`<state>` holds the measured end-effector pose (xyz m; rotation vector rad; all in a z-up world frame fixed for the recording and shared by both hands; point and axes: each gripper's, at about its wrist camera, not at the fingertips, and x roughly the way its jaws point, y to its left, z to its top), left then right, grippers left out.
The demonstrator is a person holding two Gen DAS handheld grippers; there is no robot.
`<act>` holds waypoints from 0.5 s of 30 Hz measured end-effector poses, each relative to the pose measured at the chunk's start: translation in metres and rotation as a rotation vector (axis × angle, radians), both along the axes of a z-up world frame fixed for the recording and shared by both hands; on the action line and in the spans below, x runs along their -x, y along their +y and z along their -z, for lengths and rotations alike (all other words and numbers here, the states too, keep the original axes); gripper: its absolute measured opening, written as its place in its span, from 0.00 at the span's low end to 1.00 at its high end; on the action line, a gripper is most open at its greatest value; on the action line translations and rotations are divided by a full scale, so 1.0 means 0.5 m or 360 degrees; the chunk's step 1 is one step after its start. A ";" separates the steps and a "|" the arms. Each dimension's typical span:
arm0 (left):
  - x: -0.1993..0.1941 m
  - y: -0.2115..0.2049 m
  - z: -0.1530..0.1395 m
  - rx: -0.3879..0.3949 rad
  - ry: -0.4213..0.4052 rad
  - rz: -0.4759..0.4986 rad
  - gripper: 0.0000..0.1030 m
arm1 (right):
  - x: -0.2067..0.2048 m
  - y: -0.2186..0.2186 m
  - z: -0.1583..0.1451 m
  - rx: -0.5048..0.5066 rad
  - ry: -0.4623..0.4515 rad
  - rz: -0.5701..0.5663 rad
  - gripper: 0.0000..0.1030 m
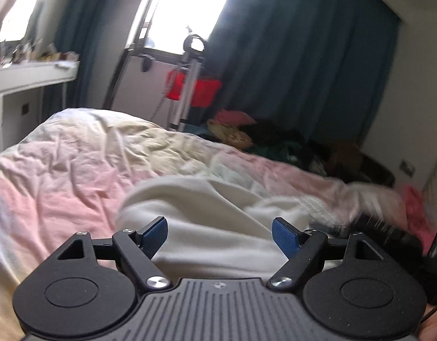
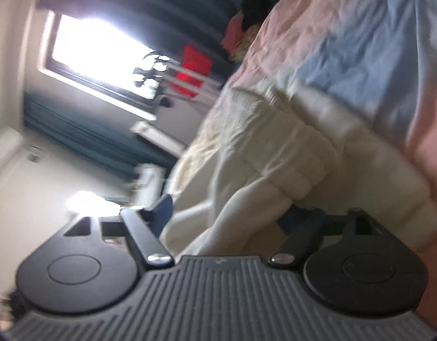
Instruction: Fold clothes
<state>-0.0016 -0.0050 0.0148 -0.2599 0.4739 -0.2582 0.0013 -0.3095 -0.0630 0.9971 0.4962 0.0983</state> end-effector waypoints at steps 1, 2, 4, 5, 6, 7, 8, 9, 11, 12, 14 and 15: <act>-0.005 0.010 -0.001 0.0024 0.0013 -0.0013 0.80 | -0.008 0.007 -0.009 0.0128 0.0025 0.0028 0.36; -0.010 0.021 -0.003 0.0048 0.0026 -0.0027 0.80 | -0.016 0.015 -0.016 0.0260 0.0047 0.0045 0.20; -0.021 0.042 -0.006 0.0096 0.0051 -0.0054 0.80 | -0.024 0.037 -0.039 0.0507 0.0047 0.0041 0.13; -0.026 0.052 -0.007 0.0121 0.0064 -0.0067 0.80 | -0.023 0.049 -0.057 0.0637 0.0016 0.0033 0.12; -0.031 0.062 -0.009 0.0145 0.0077 -0.0081 0.80 | -0.019 0.060 -0.078 0.0739 -0.0040 0.0036 0.12; -0.036 0.072 -0.010 0.0168 0.0089 -0.0094 0.80 | -0.013 0.069 -0.100 0.0821 -0.0112 0.0046 0.11; -0.038 0.076 -0.009 0.0177 0.0096 -0.0097 0.80 | -0.009 0.074 -0.120 0.0886 -0.0174 0.0071 0.11; -0.039 0.080 -0.008 0.0186 0.0104 -0.0100 0.80 | -0.006 0.076 -0.138 0.0940 -0.0230 0.0105 0.11; -0.043 0.088 -0.006 0.0203 0.0118 -0.0106 0.80 | -0.003 0.064 -0.157 0.1006 -0.0248 0.0189 0.12; -0.047 0.090 -0.001 0.0200 0.0131 -0.0116 0.80 | -0.004 0.050 -0.154 0.0990 -0.0215 0.0213 0.12; -0.055 0.093 0.007 0.0195 0.0158 -0.0135 0.80 | -0.008 0.015 -0.128 0.0891 -0.0089 0.0202 0.13; -0.062 0.094 0.014 0.0199 0.0183 -0.0135 0.81 | -0.011 -0.003 -0.105 0.0829 -0.0007 0.0161 0.13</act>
